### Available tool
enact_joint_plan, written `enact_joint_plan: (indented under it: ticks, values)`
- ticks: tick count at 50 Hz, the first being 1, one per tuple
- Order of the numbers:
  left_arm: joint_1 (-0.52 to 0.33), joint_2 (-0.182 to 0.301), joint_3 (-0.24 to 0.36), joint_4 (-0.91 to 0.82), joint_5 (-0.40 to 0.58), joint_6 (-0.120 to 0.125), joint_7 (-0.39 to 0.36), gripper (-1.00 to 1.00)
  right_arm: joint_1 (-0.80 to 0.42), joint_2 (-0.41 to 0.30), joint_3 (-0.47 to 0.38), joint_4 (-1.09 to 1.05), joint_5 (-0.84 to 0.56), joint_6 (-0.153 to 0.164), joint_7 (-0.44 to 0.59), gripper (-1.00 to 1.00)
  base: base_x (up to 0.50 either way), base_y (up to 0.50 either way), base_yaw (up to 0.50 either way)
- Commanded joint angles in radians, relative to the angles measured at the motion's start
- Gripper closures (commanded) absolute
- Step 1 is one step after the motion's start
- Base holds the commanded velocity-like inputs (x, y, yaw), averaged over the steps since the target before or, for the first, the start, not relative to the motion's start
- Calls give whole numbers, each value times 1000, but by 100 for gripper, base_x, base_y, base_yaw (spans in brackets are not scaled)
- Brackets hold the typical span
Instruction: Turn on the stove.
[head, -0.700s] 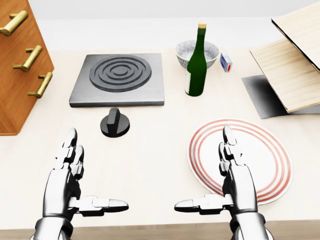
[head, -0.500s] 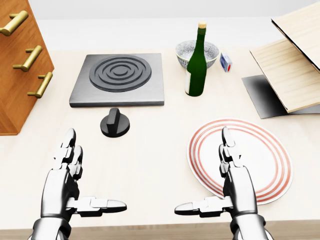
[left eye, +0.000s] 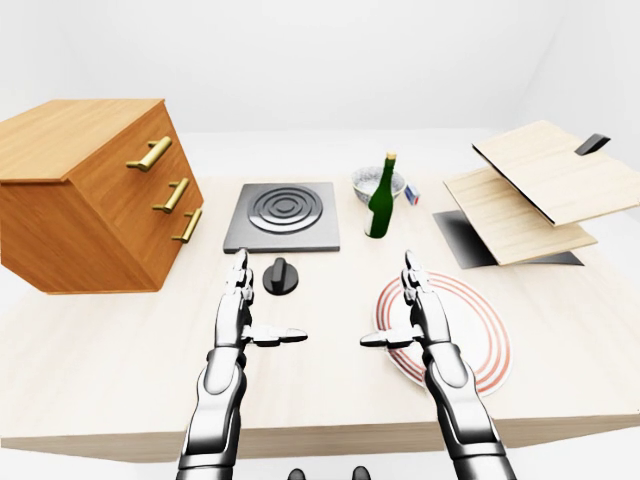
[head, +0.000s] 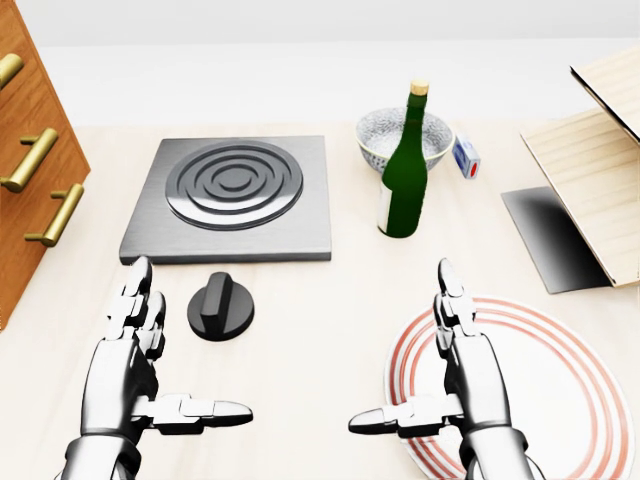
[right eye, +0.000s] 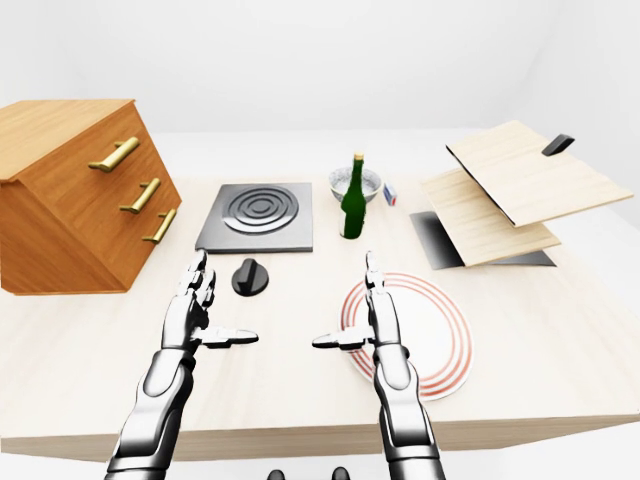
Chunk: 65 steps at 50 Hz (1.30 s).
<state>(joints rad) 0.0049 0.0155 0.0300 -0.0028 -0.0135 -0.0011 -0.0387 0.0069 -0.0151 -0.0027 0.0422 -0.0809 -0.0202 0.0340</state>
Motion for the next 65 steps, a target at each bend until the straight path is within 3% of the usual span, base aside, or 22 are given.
enact_joint_plan:
  ticks: [1,17,18,20,23,30,39,53,61,65]
  values:
    - [3,0,1,-5,-1,1,-2,-100,5,0,3,2,-6,-9,6,-100,48,0,0]
    - [2,1,2,-3,-2,0,-3,-100,3,5,1,5,-11,-11,-12,-100,48,0,0]
    - [-2,2,5,-1,-5,2,-4,-100,6,5,-2,6,3,-35,-7,-100,0,0,0]
    - [-9,5,12,3,-11,6,-4,-100,1,5,-5,5,4,-19,-16,-100,0,0,0]
    - [-13,6,16,6,-13,9,-3,-100,-1,4,-3,17,-1,-32,-23,-100,0,0,0]
    - [-18,7,16,15,-17,10,-5,-100,-13,4,-8,17,6,-2,-37,-100,0,0,0]
    - [-86,11,18,155,-17,-28,1,-100,-19,0,-13,17,19,8,-28,-100,0,0,0]
    - [-109,7,5,225,-9,-52,5,-100,-22,0,-13,23,21,10,-27,-100,0,0,0]
    - [-138,-4,-14,321,5,-86,3,-100,-26,-1,-15,27,23,10,-27,-100,0,0,0]
    - [-158,-17,-33,401,24,-86,4,-100,-30,-1,-15,35,23,9,-28,-100,0,0,0]
